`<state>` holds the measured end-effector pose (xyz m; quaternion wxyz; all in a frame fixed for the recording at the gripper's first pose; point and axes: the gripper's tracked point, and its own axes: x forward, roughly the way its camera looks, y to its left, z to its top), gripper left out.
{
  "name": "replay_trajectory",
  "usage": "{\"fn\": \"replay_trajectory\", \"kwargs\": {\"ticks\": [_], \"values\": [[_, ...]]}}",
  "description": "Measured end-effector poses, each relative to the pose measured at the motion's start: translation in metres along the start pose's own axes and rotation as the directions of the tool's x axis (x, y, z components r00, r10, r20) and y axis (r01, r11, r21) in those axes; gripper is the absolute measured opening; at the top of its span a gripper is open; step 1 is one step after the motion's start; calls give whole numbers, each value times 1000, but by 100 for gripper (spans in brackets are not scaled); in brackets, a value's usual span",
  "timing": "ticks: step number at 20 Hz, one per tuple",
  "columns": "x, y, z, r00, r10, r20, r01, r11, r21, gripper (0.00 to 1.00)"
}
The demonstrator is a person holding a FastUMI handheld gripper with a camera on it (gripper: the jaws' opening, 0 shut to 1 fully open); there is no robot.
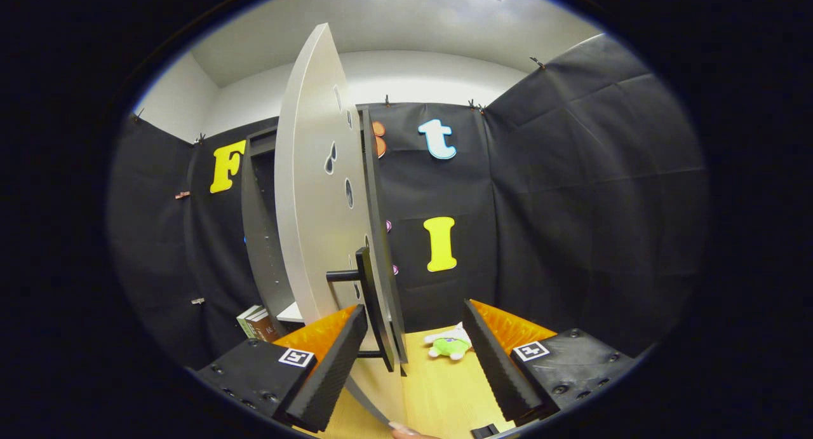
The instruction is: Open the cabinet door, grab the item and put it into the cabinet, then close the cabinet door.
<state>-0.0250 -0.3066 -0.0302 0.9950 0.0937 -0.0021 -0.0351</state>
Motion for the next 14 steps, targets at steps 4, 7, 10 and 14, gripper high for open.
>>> {"fn": "replay_trajectory", "kwargs": {"ticks": [4,7,10,14], "values": [[-3,29,-7,999,33,-3,-33,999,17,98],[-1,58,-14,998,55,-9,-55,998,-2,98],[0,85,-17,999,53,-8,-53,998,-19,98],[6,112,-25,999,32,-17,-33,999,-32,98]]}}
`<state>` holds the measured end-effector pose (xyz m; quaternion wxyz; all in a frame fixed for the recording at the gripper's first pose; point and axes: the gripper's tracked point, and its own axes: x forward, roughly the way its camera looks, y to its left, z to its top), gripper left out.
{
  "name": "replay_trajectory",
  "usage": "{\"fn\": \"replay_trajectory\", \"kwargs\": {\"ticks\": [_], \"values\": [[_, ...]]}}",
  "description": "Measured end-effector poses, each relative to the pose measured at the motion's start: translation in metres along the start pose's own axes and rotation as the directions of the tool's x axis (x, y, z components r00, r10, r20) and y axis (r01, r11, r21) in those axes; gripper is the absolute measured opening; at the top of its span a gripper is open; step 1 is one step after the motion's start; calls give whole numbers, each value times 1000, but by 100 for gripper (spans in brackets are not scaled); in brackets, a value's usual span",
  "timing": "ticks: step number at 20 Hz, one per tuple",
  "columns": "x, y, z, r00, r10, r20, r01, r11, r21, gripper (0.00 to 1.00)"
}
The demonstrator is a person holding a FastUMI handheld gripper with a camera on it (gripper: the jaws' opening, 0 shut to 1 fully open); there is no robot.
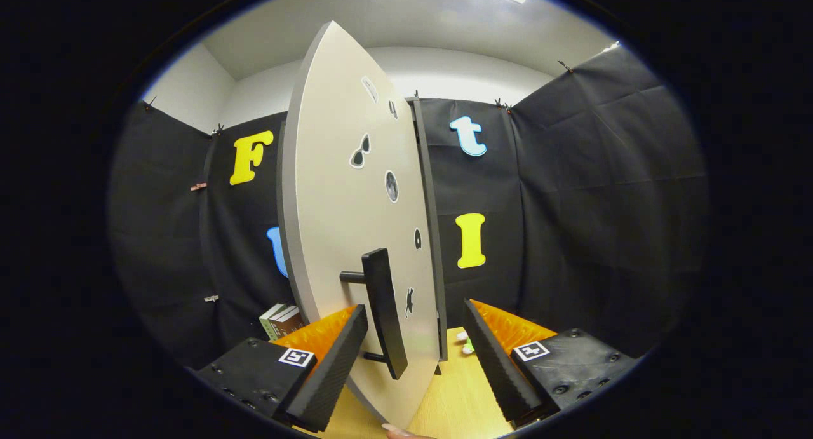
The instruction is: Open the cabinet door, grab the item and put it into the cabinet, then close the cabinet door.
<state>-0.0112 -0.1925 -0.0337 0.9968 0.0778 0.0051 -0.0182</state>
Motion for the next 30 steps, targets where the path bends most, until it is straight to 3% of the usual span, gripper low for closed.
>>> {"fn": "replay_trajectory", "kwargs": {"ticks": [7,13,20,30], "values": [[15,56,-6,998,-63,16,64,997,-41,98],[30,116,-26,997,-70,-31,69,996,-51,98],[27,170,-33,1000,-23,-18,21,994,-105,98],[33,167,-32,997,62,-56,-70,986,-154,98]]}}
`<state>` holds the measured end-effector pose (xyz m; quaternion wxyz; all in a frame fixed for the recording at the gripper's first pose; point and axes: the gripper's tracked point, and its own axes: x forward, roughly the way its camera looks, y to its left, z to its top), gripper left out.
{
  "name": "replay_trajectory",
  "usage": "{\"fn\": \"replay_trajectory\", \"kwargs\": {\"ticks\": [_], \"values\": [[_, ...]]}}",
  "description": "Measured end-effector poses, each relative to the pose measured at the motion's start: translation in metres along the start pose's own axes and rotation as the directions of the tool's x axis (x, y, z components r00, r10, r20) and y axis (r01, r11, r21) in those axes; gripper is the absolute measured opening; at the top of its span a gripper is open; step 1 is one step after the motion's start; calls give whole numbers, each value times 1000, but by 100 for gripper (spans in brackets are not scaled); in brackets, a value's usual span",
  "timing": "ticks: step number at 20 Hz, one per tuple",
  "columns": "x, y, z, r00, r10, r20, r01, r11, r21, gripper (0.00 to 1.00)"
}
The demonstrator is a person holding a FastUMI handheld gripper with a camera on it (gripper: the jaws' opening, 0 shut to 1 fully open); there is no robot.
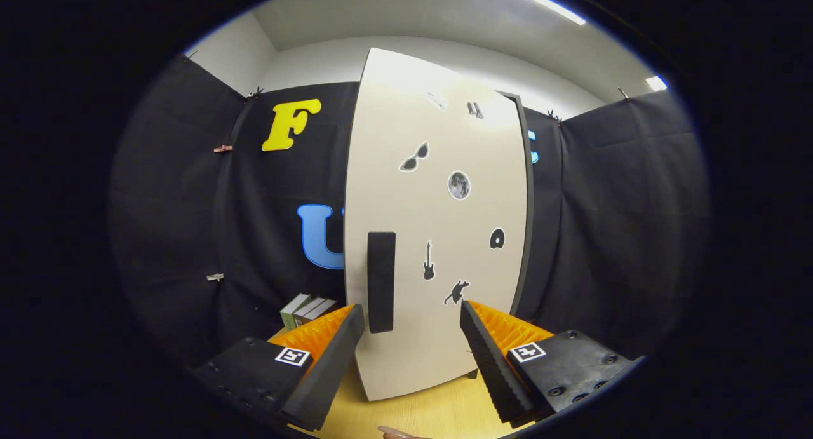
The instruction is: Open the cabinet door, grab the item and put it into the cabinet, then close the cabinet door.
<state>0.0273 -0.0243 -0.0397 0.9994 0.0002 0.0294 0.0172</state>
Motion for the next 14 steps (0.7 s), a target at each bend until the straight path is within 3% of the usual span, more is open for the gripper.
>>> {"fn": "replay_trajectory", "kwargs": {"ticks": [7,14], "values": [[10,-13,-1,999,46,2,-46,999,5,98],[18,-20,1,999,43,14,-43,999,13,98]]}}
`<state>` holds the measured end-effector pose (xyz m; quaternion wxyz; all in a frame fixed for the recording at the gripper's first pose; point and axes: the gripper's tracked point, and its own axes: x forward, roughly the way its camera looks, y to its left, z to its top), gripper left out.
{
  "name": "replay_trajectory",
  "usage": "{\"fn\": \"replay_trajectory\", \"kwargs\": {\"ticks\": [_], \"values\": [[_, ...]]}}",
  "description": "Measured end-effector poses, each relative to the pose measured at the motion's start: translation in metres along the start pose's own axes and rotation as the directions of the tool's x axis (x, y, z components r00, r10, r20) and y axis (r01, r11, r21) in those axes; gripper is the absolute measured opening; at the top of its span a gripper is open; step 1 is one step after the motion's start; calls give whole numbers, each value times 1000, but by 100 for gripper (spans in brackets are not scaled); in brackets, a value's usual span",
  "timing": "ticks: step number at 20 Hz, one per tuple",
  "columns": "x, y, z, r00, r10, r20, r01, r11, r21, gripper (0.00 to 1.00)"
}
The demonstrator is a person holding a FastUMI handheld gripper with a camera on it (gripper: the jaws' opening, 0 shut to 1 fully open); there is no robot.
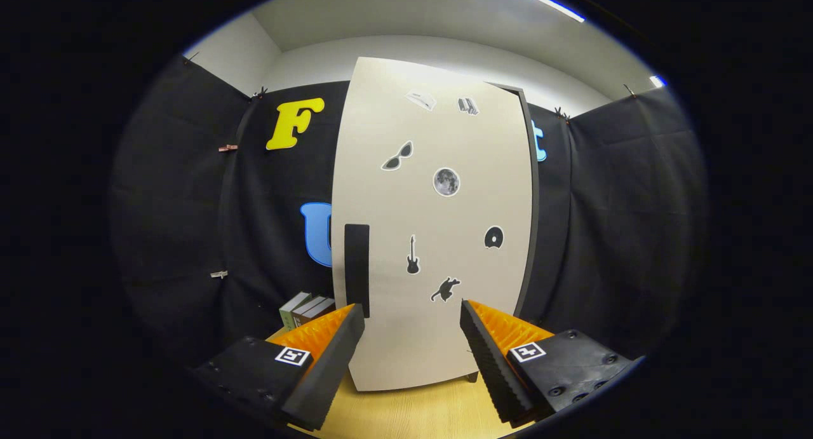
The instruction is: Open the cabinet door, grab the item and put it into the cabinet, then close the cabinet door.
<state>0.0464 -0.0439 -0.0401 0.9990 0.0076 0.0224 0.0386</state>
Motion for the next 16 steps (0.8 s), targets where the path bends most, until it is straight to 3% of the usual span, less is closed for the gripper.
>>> {"fn": "replay_trajectory", "kwargs": {"ticks": [16], "values": [[7,2,0,1000,-6,-1,6,1000,12,98]]}}
